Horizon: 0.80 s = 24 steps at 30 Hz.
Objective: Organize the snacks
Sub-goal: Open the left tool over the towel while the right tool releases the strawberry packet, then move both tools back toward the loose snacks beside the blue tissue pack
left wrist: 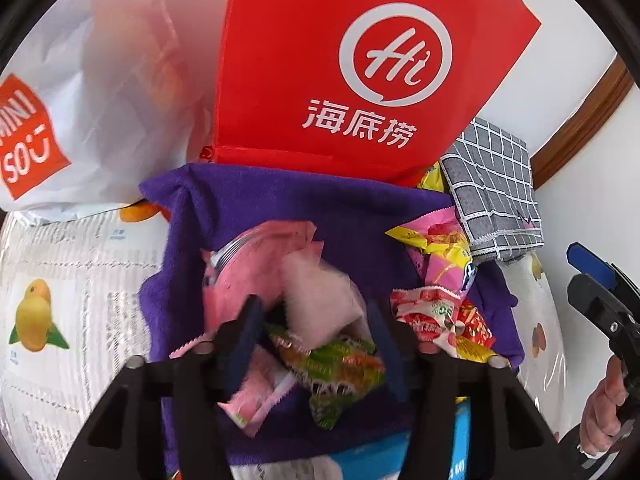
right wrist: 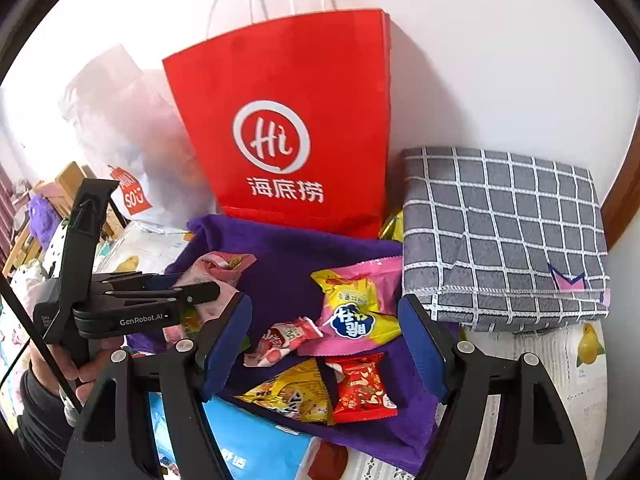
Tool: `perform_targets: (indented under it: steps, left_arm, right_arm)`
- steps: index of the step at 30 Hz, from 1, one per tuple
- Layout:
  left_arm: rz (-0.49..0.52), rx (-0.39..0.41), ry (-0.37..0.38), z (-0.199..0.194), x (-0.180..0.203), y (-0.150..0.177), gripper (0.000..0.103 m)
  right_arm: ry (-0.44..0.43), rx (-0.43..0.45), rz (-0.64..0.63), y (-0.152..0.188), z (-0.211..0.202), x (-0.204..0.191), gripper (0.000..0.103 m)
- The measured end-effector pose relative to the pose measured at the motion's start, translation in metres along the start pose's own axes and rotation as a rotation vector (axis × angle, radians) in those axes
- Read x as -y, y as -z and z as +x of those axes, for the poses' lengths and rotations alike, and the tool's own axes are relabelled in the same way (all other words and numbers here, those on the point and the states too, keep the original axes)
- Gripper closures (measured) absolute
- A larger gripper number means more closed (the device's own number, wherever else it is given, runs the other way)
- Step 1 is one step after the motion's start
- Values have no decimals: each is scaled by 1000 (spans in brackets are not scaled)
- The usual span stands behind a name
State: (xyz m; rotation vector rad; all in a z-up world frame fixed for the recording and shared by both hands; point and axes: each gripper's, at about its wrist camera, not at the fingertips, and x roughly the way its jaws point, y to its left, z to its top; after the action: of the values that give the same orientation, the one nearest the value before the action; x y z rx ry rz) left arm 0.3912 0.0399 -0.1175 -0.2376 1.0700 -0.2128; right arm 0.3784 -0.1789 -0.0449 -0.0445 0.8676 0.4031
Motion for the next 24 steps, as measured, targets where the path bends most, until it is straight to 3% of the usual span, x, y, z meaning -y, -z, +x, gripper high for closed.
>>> perform_targets:
  steps: [7,14,15,18,22,24]
  left_arm:
    - [46,39,-33,-33,-3,25,41]
    - [96,74,-125,-77,6,62,41]
    - [101,76,-126,-82,8,67,41]
    - [97,81,-95,-96,17,82,25]
    - [61,110,-83,-116,24,106,24]
    - [70,127,-38,-126,27,117,25]
  right_arm:
    - [40,52,-32,1,-16,-19,28]
    - [104,129,-16,22,-45,-34,28]
    - [118,125,-11,27,-48,-35,28]
    - [122,81,3,39,-53,-37,28]
    - [138,37,41,60,-67,-38,28]
    - [152,39,35,74,-76,-42,28]
